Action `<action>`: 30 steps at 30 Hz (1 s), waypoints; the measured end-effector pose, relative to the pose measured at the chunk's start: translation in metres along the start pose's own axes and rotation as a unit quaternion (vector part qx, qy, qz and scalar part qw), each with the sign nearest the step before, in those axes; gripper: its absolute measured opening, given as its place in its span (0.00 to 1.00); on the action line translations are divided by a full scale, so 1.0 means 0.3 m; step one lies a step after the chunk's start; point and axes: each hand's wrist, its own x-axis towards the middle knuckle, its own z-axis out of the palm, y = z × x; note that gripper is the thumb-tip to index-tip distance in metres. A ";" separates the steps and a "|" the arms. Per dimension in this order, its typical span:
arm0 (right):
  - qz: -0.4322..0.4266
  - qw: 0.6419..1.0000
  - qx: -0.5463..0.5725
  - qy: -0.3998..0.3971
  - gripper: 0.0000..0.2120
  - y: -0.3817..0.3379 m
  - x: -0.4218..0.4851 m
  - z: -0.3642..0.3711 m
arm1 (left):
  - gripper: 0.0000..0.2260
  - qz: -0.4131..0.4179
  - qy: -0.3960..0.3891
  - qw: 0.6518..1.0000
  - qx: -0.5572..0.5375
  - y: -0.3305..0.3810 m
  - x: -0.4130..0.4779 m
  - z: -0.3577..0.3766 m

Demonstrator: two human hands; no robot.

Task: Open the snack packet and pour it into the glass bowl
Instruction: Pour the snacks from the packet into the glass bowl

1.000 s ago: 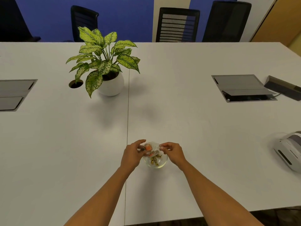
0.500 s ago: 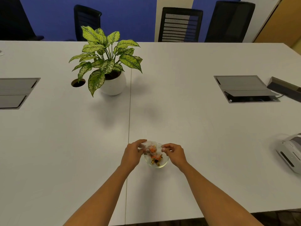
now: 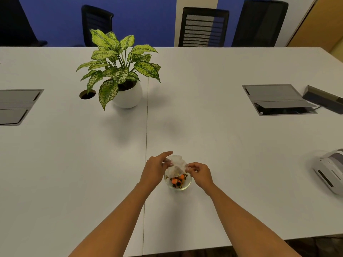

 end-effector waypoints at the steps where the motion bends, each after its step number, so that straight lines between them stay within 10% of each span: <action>1: 0.001 1.000 0.000 -0.001 0.05 0.000 -0.001 -0.001 | 0.17 -0.003 -0.002 1.000 -0.001 -0.003 -0.001 -0.003; 21: 0.015 0.997 0.072 0.006 0.04 -0.040 -0.025 -0.014 | 0.08 -0.105 -0.027 0.989 -0.096 -0.090 -0.055 -0.021; 30: 0.020 0.994 0.058 -0.091 0.09 -0.100 -0.063 0.012 | 0.03 -0.147 0.076 0.961 -0.223 -0.057 -0.073 -0.053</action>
